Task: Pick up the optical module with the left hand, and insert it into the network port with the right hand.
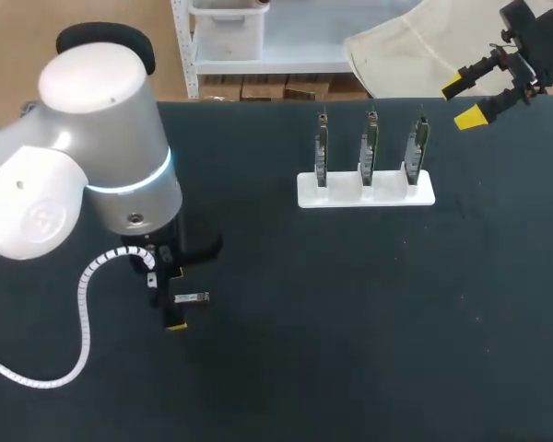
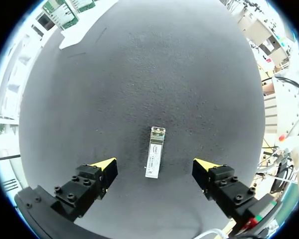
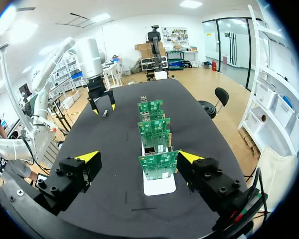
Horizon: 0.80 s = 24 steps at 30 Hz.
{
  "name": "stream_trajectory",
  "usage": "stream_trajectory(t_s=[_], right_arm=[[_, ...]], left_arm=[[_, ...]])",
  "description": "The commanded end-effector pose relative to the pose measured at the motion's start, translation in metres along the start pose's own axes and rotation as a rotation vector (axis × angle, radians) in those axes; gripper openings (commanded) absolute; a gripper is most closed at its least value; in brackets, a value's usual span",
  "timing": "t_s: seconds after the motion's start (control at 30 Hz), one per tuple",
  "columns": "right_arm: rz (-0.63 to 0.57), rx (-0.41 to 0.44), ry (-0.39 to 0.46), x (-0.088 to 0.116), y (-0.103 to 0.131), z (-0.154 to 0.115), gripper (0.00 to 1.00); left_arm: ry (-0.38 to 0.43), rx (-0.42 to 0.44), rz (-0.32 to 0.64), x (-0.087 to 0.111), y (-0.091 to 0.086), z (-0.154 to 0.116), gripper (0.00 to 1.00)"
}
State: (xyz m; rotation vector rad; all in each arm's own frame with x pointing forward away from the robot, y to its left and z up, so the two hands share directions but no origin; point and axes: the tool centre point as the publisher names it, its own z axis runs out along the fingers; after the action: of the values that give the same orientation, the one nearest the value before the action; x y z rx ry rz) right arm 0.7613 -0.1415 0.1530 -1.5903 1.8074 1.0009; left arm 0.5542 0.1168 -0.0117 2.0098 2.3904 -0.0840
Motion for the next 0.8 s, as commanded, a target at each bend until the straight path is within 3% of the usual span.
stream_trajectory(t_s=[0.03,0.8], right_arm=[[0.000,0.003,0.001,-0.0001,0.0012,0.0003,1.00],[0.000,0.003,0.001,-0.0001,0.0012,0.0003,1.00]], left_arm=[[0.000,0.007,0.001,0.0002,0.0002,0.0018,1.00],[0.012,0.020,0.005,0.0008,-0.0029,0.0045,1.00]])
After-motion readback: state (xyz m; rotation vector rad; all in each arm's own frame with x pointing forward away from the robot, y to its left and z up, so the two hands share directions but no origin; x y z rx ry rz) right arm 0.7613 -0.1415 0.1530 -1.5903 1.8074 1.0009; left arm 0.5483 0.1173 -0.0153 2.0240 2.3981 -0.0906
